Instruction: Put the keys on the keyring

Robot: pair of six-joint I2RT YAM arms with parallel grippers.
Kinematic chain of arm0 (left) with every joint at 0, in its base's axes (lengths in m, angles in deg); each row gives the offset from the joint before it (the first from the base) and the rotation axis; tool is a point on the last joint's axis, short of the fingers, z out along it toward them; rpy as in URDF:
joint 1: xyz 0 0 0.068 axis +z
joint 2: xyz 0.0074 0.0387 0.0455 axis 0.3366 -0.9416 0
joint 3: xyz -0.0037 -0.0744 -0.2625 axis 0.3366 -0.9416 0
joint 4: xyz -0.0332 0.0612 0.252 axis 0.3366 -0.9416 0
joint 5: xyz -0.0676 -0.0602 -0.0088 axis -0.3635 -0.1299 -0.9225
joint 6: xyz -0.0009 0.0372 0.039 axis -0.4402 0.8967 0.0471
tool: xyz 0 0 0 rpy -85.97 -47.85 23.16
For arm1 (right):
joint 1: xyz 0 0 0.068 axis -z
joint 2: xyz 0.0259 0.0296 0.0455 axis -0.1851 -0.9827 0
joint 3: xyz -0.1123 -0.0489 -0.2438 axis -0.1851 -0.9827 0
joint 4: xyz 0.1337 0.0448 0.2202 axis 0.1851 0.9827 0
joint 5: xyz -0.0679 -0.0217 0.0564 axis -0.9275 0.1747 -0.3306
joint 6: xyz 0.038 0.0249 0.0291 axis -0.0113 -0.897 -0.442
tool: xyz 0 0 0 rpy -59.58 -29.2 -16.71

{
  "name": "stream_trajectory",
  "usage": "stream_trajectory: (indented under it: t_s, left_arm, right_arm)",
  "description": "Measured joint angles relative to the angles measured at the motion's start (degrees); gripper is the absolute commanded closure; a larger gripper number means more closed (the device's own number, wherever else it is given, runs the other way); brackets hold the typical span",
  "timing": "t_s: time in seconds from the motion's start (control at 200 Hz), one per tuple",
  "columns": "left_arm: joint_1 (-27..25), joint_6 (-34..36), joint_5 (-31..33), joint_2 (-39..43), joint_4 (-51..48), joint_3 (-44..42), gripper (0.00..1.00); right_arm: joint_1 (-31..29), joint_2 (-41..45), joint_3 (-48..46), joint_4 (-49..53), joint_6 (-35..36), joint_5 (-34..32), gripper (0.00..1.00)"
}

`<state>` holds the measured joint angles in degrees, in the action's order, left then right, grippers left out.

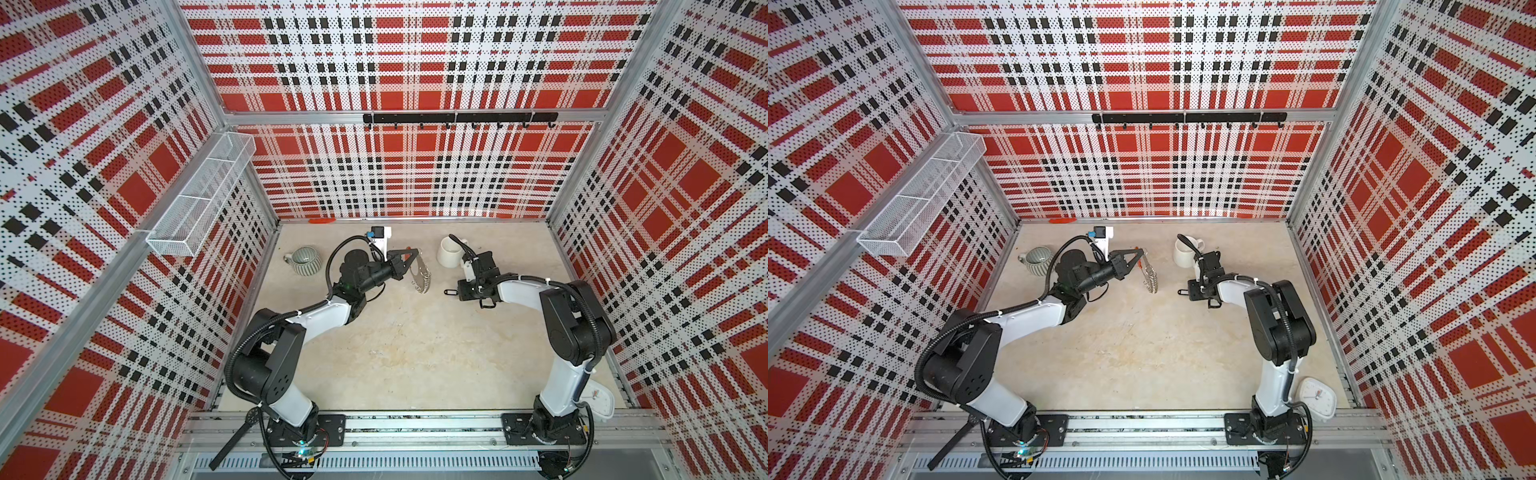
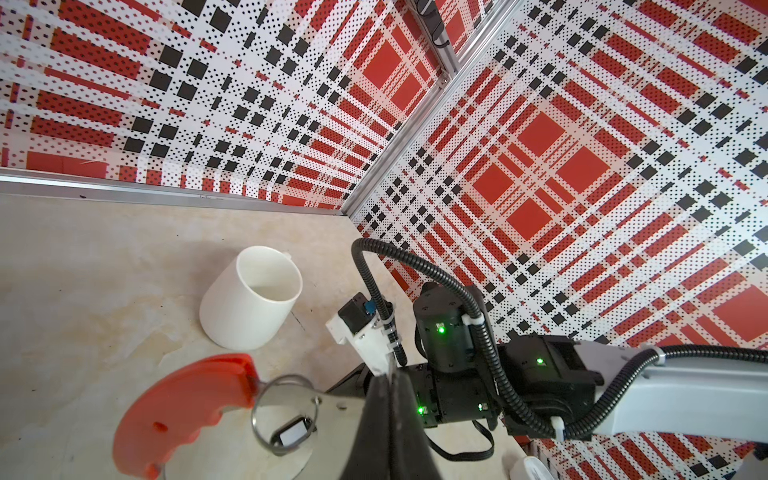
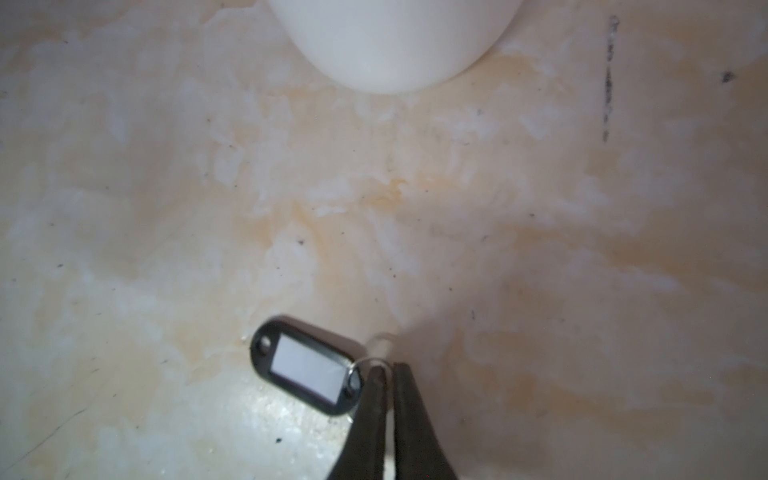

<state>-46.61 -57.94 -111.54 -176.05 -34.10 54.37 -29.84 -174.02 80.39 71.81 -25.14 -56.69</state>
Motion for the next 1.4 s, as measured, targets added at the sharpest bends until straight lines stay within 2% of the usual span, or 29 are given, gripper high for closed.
stream_trajectory:
  t_s: [0.24, 0.341, 0.376, 0.446, 0.481, 0.566, 0.686, 0.782, 0.917, 1.012, 1.077, 1.117, 1.182, 1.243, 1.398]
  left_arm:
    - [-0.11, 0.0, -0.13, 0.0, 0.0, 0.0, 1.0]
    - [-0.11, -0.02, -0.37, -0.04, 0.0, 0.09, 1.0]
    - [-0.11, -0.04, -0.46, -0.07, -0.02, 0.2, 1.0]
    - [-0.11, -0.09, -0.59, -0.07, -0.04, 0.55, 1.0]
    - [-0.11, -0.11, -0.63, -0.07, 0.0, 0.72, 1.0]
    - [-0.11, -0.13, -0.76, -0.07, 0.0, 0.9, 1.0]
    - [-0.09, -0.13, -0.81, -0.07, 0.0, 0.92, 1.0]
    - [0.02, -0.13, -0.87, -0.07, -0.02, 0.94, 1.0]
    - [0.31, -0.15, -1.05, -0.07, -0.02, 0.94, 0.98]
    - [0.57, -0.15, -1.14, -0.07, -0.02, 0.94, 0.97]
    - [0.76, -0.15, -1.16, -0.07, -0.02, 0.94, 0.97]
    - [0.9, -0.15, -1.14, -0.07, -0.02, 0.92, 0.98]
    - [1.09, -0.15, -1.14, -0.07, 0.0, 0.85, 0.97]
    - [1.14, -0.15, -1.14, -0.04, -0.02, 0.79, 0.98]
    - [1.16, -0.15, -1.22, -0.02, 0.0, 0.46, 0.98]
  right_arm:
    - [-1.92, 0.11, -0.07, 0.74, -3.43, -1.88, 0.98]
    - [-2.27, 1.01, -0.92, 0.61, -5.73, -2.56, 0.91]
    - [-2.38, 1.6, -1.29, 0.61, -6.8, -2.84, 0.87]
    - [-2.4, 3.3, -2.14, 0.59, -8.74, -4.15, 0.6]
    - [-2.4, 4.46, -2.56, 0.7, -10.01, -5.07, 0.52]
    - [-2.43, 6.86, -2.86, 0.9, -14.14, -6.84, 0.42]
    - [-2.97, 7.63, -1.31, 3.28, -21.22, -9.25, 0.35]
    - [-4.42, 5.68, 2.58, 7.61, -25.59, -12.17, 0.22]
    - [-5.95, 4.31, 4.09, 6.47, -27.69, -9.92, 0.0]
    - [-6.14, 6.19, -1.2, -1.07, -28.13, -5.92, 0.0]
    - [-4.94, 8.87, -8.48, -10.12, -30.23, 0.85, 0.01]
    - [-3.74, 9.99, -12.55, -15.56, -31.98, 4.5, 0.07]
    - [-1.68, 10.36, -15.34, -18.38, -33.64, 7.72, 0.24]
    - [-0.83, 10.12, -14.05, -15.93, -33.05, 6.51, 0.38]
    - [-2.23, 9.73, -5.95, -8.35, -29.31, -0.5, 0.46]
